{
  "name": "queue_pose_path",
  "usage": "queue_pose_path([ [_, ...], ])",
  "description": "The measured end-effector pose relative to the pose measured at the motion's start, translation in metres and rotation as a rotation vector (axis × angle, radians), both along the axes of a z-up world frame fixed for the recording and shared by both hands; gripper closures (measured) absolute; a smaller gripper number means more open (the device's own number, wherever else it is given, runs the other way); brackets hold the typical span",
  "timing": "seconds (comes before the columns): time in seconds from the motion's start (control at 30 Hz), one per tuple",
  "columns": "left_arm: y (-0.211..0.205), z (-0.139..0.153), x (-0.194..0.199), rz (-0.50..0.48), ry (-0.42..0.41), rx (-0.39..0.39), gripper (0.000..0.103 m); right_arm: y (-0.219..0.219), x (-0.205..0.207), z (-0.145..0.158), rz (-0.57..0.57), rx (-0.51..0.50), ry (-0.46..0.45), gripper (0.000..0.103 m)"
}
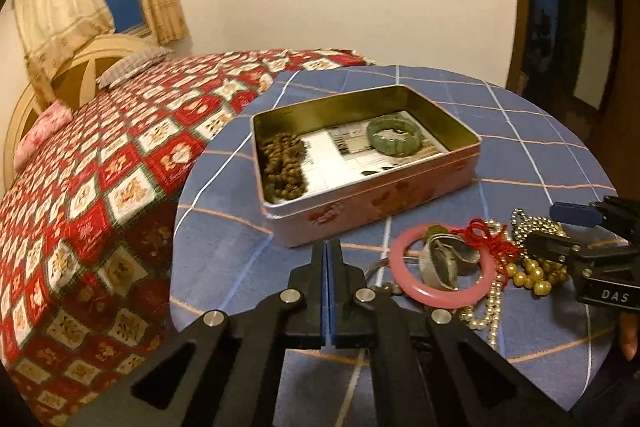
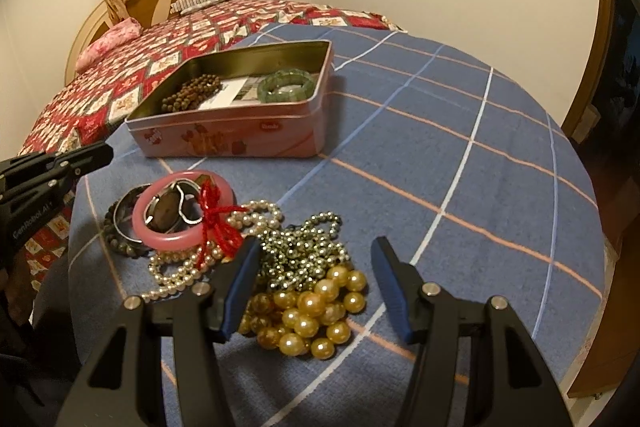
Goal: Organize jewelry
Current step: 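Grasp the silver bracelet with the left tool while the right tool grasps the green bead dish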
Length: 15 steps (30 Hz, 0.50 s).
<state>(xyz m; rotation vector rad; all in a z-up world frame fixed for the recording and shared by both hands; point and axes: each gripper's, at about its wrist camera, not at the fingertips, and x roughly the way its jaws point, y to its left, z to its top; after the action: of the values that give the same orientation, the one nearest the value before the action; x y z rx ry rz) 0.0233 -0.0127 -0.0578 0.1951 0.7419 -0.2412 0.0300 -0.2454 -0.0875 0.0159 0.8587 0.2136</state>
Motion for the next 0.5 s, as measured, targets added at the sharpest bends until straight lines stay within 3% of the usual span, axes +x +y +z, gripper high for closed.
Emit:
queue_pose_path([
  [0.1,0.002,-0.003,0.004,0.01,0.039,-0.03,0.099,0.001,0.0,0.0,0.011,0.008,0.006,0.042],
  [0.17,-0.002,-0.005,0.005,0.024,0.046,-0.015,0.089,0.002,0.0,-0.001,0.017,0.004,0.011,0.04],
  [0.23,-0.007,-0.005,0.003,0.018,0.038,-0.005,0.056,0.002,0.0,-0.001,0.017,0.007,0.012,0.038],
  [0.3,-0.011,-0.004,0.001,0.01,0.018,-0.002,0.043,0.002,0.001,0.0,0.017,0.013,0.015,0.038],
  [0.43,-0.02,-0.006,0.002,-0.011,0.023,0.015,0.042,0.005,0.006,-0.003,0.035,0.013,0.042,0.039],
  [0.5,-0.024,-0.006,0.002,-0.03,0.023,0.014,0.042,0.007,0.008,-0.006,0.056,0.022,0.055,0.06],
])
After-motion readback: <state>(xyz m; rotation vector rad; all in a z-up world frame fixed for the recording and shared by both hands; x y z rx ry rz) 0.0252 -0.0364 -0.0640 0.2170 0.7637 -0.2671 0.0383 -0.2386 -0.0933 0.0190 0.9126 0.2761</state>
